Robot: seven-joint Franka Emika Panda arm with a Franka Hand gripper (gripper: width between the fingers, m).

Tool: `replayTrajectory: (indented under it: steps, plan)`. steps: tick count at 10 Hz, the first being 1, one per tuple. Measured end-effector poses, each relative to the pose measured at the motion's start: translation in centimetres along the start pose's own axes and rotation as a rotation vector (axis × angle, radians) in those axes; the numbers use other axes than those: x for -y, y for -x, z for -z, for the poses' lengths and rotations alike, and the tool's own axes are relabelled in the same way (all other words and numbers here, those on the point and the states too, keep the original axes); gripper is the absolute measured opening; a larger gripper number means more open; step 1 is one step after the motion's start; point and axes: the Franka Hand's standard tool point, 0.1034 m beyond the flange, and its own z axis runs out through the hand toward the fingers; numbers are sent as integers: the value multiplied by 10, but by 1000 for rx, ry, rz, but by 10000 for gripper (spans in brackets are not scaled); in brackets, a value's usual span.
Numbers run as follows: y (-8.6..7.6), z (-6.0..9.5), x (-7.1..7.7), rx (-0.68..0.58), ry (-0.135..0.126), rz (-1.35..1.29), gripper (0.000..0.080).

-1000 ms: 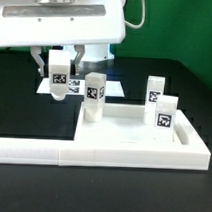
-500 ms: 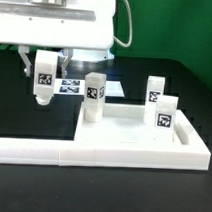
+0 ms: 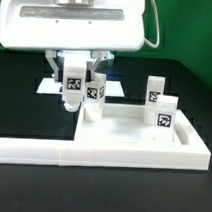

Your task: Assemble square table

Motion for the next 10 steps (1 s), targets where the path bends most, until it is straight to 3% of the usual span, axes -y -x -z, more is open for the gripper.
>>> replayTrajectory:
  steps: [5,10]
  plan:
    - [3,-1,-2,7,0,-5,287]
    - [-1,-10,4,6,-31,-41,287]
